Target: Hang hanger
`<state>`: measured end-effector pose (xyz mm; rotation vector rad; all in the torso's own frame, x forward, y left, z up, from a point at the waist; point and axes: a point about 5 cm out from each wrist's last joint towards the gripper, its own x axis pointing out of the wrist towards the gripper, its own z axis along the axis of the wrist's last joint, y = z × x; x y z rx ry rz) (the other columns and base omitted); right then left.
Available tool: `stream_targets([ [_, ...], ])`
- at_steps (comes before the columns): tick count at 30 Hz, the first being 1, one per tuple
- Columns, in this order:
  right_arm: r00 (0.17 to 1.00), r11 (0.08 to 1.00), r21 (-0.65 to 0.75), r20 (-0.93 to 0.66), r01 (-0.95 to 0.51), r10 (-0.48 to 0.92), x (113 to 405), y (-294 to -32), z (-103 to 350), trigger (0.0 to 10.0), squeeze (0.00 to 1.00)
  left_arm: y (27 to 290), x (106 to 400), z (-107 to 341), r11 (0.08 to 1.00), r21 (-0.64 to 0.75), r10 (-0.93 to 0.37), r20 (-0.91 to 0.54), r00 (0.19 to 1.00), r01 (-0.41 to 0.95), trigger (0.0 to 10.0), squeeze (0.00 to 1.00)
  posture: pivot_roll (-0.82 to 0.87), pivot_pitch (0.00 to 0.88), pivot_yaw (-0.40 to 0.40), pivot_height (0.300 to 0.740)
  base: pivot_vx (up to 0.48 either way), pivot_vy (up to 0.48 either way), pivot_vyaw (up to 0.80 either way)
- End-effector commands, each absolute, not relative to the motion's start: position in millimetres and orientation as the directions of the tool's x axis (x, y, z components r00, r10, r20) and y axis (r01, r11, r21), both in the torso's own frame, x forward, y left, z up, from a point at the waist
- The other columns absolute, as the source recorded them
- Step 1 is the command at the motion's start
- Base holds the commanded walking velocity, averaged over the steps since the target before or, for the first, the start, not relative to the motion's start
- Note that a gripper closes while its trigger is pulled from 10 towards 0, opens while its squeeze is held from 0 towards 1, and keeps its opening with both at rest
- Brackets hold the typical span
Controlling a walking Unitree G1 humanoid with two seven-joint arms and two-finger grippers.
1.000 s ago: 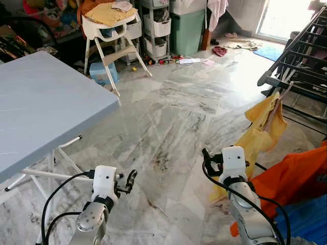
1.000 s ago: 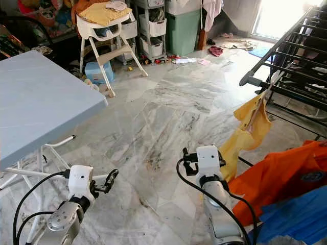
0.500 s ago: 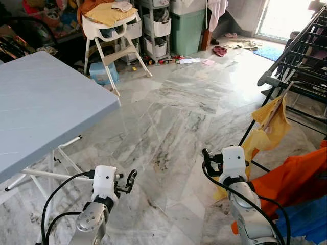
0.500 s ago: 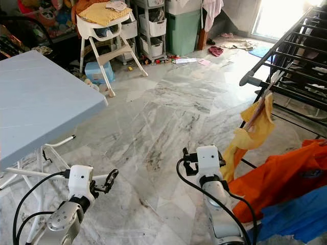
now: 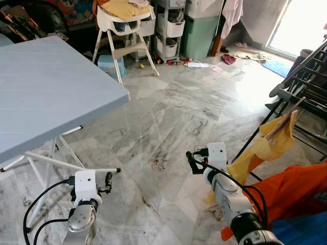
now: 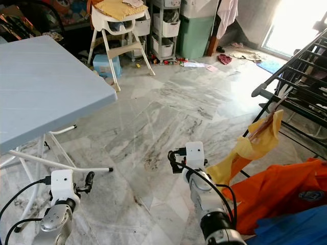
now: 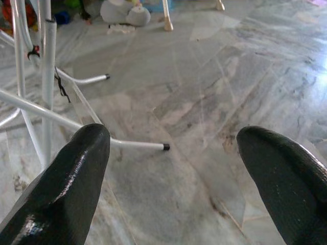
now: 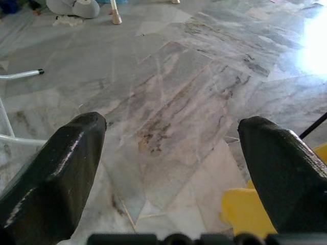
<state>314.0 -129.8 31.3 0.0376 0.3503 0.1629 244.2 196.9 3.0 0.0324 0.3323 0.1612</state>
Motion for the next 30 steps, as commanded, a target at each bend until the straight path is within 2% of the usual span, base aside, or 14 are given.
stream_targets([
  [1,0.933,0.988,0.074,-0.325,-0.135,0.152,318,-133,35,10.0,0.00,197,244,1,0.986,0.080,0.164,-0.333,0.929,-0.145,10.0,0.00,0.10,0.000,-0.054,0.740,0.000,0.000,0.00],
  [8,0.941,0.994,0.093,-0.328,-0.057,0.085,316,-143,30,10.0,0.00,195,251,4,0.991,0.084,0.122,-0.322,0.939,-0.100,10.0,0.00,0.07,0.000,-0.005,0.740,0.000,0.000,0.00],
  [10,0.949,0.996,0.092,-0.313,-0.016,0.044,313,-151,29,10.0,0.00,190,257,6,0.995,0.083,0.076,-0.320,0.944,-0.052,10.0,0.00,0.03,0.000,0.042,0.740,0.000,0.000,0.00],
  [18,0.963,0.999,0.039,-0.268,0.020,-0.009,296,-174,25,10.0,0.00,174,262,9,0.995,0.076,-0.029,-0.315,0.949,0.056,10.0,0.00,-0.05,0.000,0.107,0.740,0.000,0.000,0.00],
  [25,0.975,0.999,-0.036,-0.220,0.023,-0.031,266,-210,28,10.0,0.00,162,239,0,0.988,0.065,-0.111,-0.318,0.941,0.138,10.0,0.00,-0.11,0.000,0.122,0.740,0.000,0.000,0.00],
  [27,0.973,0.998,-0.037,-0.222,0.050,-0.057,250,-216,30,10.0,0.00,165,223,-2,0.986,0.075,-0.118,-0.321,0.940,0.150,10.0,0.00,-0.14,0.000,0.119,0.740,0.000,0.000,0.00],
  [30,0.975,0.999,-0.032,-0.218,0.044,-0.050,246,-212,34,10.0,0.00,167,218,1,0.982,0.076,-0.140,-0.321,0.937,0.172,10.0,0.00,-0.14,0.000,0.119,0.740,0.000,0.000,0.00],
])
